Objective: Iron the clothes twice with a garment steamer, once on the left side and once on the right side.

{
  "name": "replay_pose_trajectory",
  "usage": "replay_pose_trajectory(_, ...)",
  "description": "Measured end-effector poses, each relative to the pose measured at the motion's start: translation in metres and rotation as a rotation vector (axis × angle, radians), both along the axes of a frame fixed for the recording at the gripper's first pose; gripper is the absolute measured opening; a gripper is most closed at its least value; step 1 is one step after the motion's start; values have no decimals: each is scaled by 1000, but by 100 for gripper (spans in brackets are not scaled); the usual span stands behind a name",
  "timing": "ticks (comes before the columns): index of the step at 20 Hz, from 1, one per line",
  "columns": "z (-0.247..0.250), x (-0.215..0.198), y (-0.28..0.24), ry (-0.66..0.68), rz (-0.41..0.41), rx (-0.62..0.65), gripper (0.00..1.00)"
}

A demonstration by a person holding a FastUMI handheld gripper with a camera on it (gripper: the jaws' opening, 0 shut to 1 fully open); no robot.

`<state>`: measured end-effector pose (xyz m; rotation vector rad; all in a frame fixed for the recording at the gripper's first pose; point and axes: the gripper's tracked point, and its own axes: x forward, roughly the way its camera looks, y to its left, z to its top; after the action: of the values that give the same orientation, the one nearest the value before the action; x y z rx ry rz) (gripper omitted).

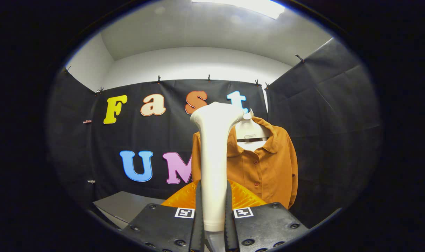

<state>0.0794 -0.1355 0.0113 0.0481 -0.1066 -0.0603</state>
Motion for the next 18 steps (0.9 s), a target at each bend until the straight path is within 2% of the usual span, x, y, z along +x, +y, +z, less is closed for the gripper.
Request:
replay_pose_trajectory(8, -48, 37, -33, 42, -36, -13, 26)
replay_pose_trajectory(18, -116, 64, -47, 177, -47, 13, 26)
